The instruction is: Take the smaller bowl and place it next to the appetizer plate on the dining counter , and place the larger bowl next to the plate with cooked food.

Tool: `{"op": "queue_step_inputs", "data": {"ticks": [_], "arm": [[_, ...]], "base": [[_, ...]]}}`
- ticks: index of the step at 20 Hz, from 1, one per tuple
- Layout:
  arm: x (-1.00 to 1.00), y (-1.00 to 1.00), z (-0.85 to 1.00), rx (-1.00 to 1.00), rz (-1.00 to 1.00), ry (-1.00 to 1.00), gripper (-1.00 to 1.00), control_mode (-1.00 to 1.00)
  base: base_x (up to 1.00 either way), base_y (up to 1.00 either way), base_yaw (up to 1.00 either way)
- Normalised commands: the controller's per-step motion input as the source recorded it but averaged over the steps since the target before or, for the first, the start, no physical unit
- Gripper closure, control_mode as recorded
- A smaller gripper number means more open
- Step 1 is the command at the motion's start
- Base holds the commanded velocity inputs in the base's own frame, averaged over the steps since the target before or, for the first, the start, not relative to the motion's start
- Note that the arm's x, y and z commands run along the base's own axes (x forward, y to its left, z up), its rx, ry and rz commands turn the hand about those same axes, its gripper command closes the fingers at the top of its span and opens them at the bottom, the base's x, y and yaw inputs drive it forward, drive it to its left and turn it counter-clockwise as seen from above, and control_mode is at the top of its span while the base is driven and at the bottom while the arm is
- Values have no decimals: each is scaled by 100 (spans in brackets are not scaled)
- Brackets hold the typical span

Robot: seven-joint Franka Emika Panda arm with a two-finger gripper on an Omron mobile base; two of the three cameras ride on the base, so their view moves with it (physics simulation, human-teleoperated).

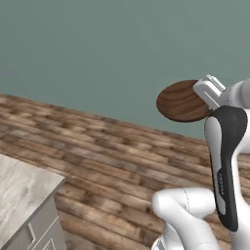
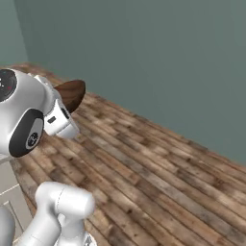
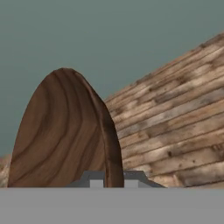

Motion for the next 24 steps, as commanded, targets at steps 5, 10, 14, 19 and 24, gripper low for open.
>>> {"op": "queue_step_inputs", "data": {"ticks": [5,10,14,19,24], "arm": [[0,0,0,0,0,0,100,100],[0,0,0,0,0,0,100,100],[0,0,0,0,0,0,100,100],[0,0,0,0,0,0,100,100],[0,0,0,0,0,0,100,100]], "base": [[100,0,44],[100,0,43],[100,0,43],[100,0,41],[100,-2,36]]}}
